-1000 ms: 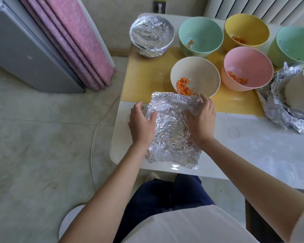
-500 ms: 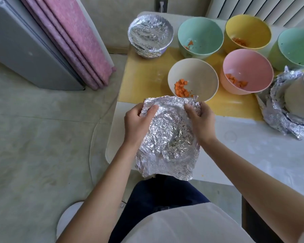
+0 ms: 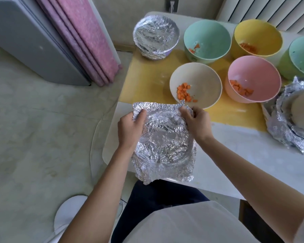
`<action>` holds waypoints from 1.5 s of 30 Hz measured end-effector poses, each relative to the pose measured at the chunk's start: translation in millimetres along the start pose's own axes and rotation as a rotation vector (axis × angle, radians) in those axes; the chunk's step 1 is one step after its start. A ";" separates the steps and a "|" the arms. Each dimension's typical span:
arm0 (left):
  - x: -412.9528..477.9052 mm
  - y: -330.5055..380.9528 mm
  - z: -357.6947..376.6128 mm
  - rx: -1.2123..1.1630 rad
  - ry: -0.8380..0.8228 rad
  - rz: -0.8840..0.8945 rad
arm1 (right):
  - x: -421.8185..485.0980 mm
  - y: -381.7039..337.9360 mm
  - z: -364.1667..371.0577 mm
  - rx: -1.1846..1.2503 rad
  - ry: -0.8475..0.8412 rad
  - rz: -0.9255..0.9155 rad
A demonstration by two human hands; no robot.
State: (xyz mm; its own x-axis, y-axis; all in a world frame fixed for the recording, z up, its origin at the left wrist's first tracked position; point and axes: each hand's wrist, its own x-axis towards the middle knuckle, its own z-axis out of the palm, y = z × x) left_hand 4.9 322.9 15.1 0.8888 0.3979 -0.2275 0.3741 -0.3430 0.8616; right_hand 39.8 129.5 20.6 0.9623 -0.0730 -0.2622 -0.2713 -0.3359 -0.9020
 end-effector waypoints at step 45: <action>-10.4 -12.3 13.3 -0.474 -0.028 -0.549 | 14.3 20.7 -2.3 -0.079 -0.226 0.300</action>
State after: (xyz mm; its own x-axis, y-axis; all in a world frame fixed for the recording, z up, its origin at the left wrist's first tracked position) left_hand -5.4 311.6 0.8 0.6148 0.3823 -0.6898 0.6190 0.3080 0.7224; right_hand 48.0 119.3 -1.1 0.8089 0.0268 -0.5873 -0.5289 -0.4029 -0.7469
